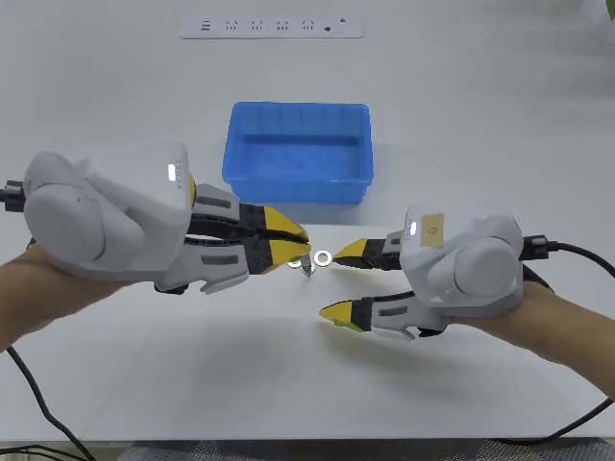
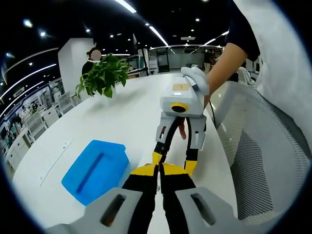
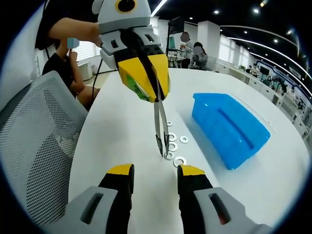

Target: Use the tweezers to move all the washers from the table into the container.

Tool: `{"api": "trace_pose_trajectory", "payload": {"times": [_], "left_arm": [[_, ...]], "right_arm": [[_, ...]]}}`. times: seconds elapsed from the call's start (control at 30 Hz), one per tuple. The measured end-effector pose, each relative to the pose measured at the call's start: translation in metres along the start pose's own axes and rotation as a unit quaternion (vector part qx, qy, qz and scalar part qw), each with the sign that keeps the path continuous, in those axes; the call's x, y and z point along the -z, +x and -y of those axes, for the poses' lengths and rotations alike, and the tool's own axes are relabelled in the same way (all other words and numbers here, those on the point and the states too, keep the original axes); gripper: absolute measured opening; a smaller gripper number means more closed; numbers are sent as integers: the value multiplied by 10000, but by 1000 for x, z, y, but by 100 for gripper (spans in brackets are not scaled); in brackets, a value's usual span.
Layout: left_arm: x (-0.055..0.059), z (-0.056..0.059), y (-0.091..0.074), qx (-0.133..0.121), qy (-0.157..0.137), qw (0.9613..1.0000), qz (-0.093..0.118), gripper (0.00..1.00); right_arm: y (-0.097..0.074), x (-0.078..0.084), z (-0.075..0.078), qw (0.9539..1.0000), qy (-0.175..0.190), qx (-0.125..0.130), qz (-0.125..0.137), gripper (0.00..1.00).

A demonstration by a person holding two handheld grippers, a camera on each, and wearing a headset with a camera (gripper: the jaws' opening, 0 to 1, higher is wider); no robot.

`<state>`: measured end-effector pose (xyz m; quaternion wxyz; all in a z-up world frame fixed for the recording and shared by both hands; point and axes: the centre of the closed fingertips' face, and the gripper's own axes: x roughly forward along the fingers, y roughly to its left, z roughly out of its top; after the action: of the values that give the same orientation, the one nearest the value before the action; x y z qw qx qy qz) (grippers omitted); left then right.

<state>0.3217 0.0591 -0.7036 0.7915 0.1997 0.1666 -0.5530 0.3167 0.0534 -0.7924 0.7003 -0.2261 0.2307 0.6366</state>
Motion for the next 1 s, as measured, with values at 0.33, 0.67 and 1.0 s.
{"api": "trace_pose_trajectory", "payload": {"times": [0.33,0.67,1.0], "left_arm": [[1,-3,1,-41,-31,10000,60,5],[3,-4,4,-30,-129,9999,40,5],[6,-2,-1,280,-252,9992,-142,5]], "right_arm": [[1,1,0,10000,52,9,14,37],[3,2,-2,10000,51,-26,-15,36],[9,-14,7,9999,29,-23,133,36]]}}
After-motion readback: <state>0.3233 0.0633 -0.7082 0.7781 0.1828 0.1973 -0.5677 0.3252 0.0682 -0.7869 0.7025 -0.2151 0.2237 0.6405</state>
